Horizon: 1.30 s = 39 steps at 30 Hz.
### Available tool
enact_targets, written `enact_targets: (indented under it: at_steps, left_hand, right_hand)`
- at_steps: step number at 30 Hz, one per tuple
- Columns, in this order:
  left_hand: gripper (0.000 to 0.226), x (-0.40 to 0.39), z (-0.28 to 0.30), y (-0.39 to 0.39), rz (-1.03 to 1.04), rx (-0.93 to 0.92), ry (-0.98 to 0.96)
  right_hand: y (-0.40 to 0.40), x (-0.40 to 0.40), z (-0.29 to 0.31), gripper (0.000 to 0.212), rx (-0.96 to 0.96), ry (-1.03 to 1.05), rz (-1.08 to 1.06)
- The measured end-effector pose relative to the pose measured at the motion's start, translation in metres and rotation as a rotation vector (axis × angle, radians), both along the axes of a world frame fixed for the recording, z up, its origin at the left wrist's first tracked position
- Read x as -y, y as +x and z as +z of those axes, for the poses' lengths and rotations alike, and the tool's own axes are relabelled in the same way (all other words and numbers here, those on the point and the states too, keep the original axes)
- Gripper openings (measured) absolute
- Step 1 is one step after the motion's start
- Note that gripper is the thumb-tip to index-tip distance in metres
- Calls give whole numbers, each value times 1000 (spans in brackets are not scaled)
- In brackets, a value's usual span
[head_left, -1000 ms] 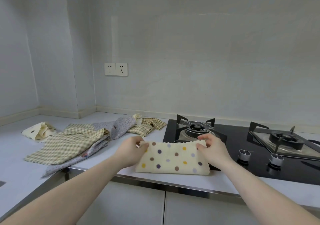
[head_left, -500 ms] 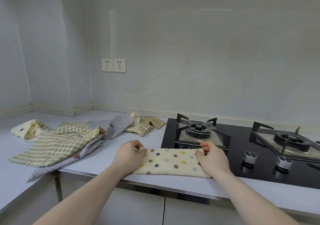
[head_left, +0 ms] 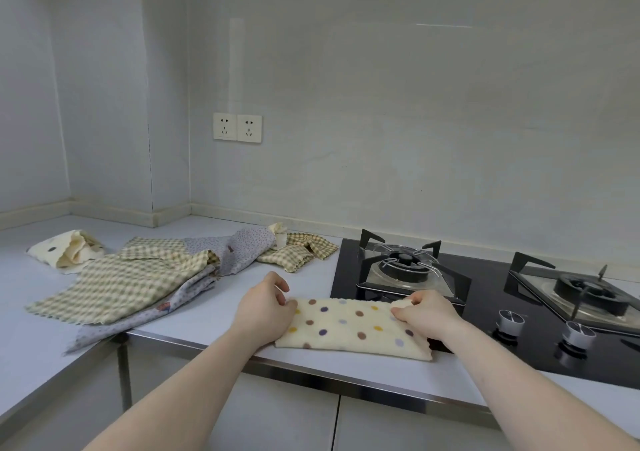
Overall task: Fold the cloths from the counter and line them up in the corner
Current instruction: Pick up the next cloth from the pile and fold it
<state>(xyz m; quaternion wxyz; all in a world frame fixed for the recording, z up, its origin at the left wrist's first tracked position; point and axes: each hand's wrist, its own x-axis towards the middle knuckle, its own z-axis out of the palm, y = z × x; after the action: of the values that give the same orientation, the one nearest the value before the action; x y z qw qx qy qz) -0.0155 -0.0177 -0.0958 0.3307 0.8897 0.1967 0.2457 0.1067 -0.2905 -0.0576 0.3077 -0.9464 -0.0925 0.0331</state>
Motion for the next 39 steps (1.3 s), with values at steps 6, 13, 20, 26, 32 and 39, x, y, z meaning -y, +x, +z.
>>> enact_targets:
  at_steps: [6,13,20,26,32,39]
  left_hand:
    - [28,0,2,-2,20,8,-5]
    - [24,-2,3,-4,11,51,-114]
    - [10,-4,8,-9,9,176,-348]
    - [8,-4,10,-12,7,226,-424]
    - [8,-3,12,-12,-2,272,-469]
    - [8,-2,12,-12,16,291,-484]
  right_hand:
    - [2,1,17,19,-72,32,23]
    - [-7,-6,46,28,-65,260,-7]
    - [-36,-49,76,22,-145,398,115]
    - [-50,-103,65,27,-108,388,176]
    - [-63,-137,46,31,-152,397,177]
    - [-68,-140,38,27,-273,462,221]
